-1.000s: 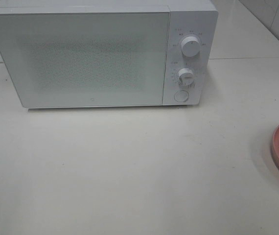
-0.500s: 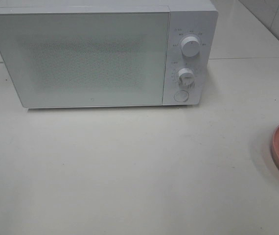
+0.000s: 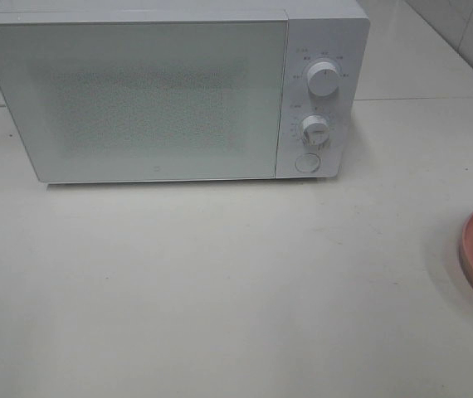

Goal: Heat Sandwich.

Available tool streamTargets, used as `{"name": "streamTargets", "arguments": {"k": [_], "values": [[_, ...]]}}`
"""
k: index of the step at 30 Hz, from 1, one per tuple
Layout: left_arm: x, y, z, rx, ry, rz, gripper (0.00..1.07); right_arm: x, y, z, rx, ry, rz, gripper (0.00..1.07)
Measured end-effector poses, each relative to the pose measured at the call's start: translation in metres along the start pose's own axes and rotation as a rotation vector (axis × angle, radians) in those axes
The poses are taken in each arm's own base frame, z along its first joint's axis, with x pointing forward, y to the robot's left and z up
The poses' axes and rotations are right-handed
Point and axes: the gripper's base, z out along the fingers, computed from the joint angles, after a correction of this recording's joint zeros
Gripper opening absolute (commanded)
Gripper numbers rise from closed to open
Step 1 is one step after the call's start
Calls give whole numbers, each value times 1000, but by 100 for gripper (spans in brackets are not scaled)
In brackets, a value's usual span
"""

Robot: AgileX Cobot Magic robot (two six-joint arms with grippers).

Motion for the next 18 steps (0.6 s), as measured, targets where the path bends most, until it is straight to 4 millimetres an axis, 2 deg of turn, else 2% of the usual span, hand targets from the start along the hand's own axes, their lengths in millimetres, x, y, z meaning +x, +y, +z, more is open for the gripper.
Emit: {"name": "streamTargets", "arguments": {"k": [18], "values": [[0, 0, 0, 0, 0, 0, 99, 0, 0, 0, 0, 0, 0, 74]]}}
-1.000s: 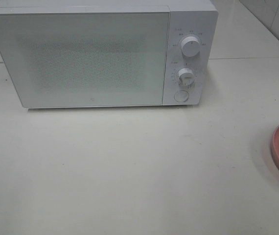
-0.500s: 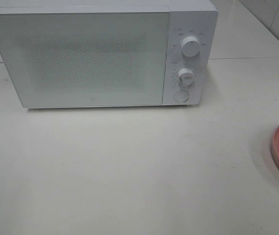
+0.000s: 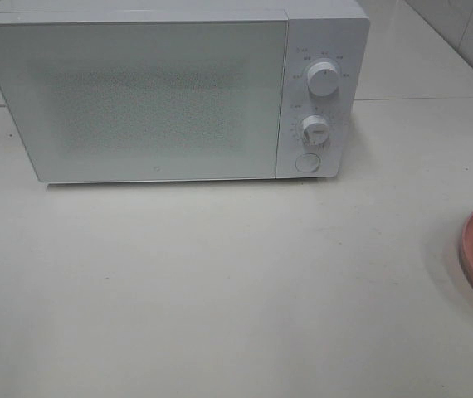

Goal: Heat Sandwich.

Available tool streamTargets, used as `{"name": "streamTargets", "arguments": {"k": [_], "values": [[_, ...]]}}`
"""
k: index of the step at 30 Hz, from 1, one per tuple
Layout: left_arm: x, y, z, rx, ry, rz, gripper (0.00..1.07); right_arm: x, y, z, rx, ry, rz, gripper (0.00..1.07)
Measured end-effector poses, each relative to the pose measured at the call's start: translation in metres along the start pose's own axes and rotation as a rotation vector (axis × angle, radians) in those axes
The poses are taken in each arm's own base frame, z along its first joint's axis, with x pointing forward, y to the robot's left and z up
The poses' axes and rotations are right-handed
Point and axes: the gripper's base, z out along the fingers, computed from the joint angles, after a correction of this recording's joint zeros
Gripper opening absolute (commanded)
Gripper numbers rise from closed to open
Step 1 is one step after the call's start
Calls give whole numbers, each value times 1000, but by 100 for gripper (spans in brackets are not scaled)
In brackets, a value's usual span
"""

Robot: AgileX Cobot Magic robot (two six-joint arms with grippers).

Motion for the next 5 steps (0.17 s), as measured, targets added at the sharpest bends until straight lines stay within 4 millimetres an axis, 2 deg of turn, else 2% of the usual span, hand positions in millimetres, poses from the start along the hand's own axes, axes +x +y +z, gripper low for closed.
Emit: {"name": "streamTargets", "arguments": {"k": [5], "values": [[0, 0, 0, 0, 0, 0, 99, 0, 0, 0, 0, 0, 0, 74]]}}
